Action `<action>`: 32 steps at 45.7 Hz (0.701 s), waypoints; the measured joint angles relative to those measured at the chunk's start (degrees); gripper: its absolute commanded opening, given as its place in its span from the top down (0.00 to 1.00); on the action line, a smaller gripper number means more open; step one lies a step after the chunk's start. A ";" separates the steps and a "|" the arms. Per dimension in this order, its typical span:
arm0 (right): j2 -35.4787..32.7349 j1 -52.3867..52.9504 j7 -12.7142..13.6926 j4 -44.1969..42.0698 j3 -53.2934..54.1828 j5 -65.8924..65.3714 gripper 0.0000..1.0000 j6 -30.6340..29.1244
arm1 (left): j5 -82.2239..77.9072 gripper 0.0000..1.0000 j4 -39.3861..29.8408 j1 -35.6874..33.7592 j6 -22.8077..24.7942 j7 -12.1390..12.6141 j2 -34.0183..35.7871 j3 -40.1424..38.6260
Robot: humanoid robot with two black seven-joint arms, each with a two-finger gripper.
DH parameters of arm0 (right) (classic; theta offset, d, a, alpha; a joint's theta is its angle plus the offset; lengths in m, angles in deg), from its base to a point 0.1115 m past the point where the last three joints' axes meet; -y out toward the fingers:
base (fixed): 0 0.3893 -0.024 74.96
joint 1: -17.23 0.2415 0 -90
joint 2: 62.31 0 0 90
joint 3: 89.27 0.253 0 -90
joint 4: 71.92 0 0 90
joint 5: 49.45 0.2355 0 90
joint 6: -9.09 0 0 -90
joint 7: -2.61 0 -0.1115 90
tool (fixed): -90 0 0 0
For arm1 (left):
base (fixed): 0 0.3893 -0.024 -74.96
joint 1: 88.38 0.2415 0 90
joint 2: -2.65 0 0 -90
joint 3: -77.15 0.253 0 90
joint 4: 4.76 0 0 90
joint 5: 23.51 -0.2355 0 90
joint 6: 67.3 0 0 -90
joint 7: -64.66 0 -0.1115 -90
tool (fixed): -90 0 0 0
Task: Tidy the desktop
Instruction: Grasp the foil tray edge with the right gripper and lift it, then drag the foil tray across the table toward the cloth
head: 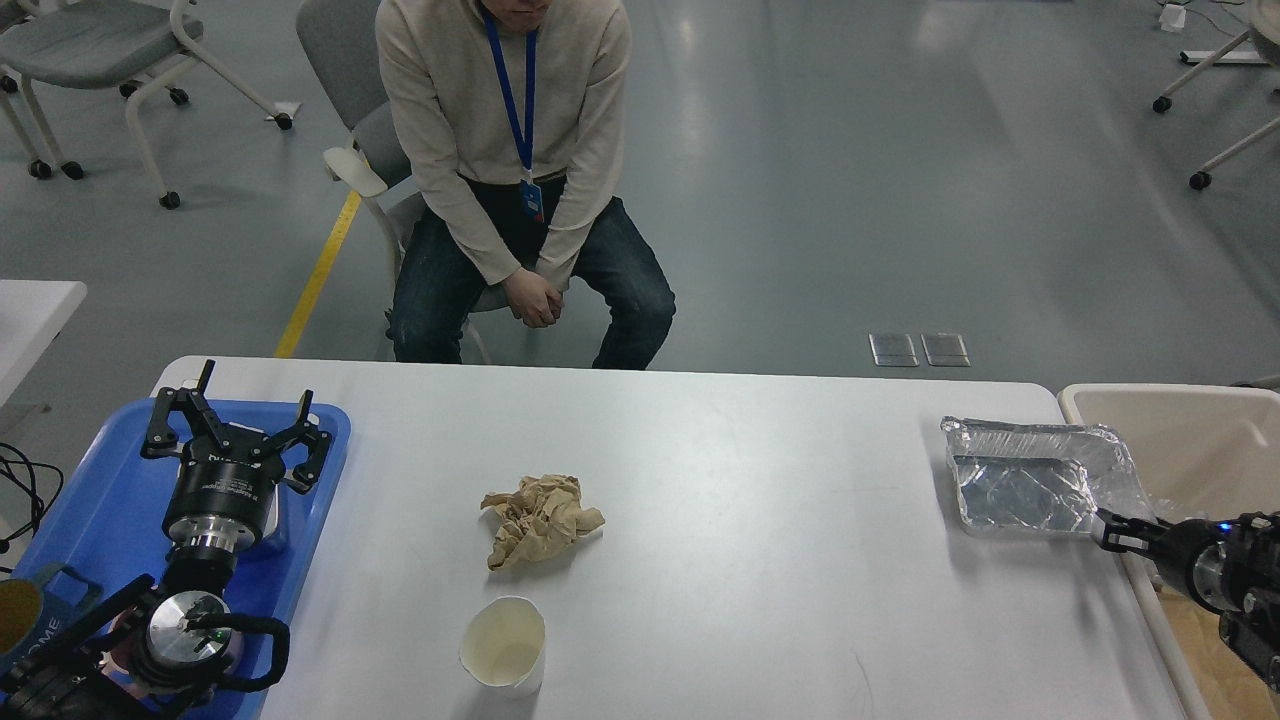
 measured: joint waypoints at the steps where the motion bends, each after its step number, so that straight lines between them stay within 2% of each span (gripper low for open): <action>1: 0.00 0.00 0.00 -0.02 0.00 0.08 0.96 -0.19 | 0.00 0.04 0.00 0.01 0.00 0.00 0.00 0.00; 3: -0.01 0.00 0.00 -0.03 -0.01 0.24 1.00 -0.48 | 0.00 0.04 0.00 0.03 0.00 0.00 0.01 -0.02; 8: -0.06 0.02 -0.44 -0.05 -0.07 0.43 1.00 -0.93 | 0.00 0.04 0.00 0.06 0.00 0.00 0.01 -0.10; 21: -0.63 1.18 -4.42 -1.13 -0.03 3.31 1.00 -4.58 | 0.00 0.04 0.00 0.05 0.00 -0.01 0.02 -0.11; 32: -1.16 2.28 -5.29 1.08 -0.02 5.34 1.00 -5.98 | 0.00 0.04 0.00 0.02 0.00 -0.03 0.02 -0.11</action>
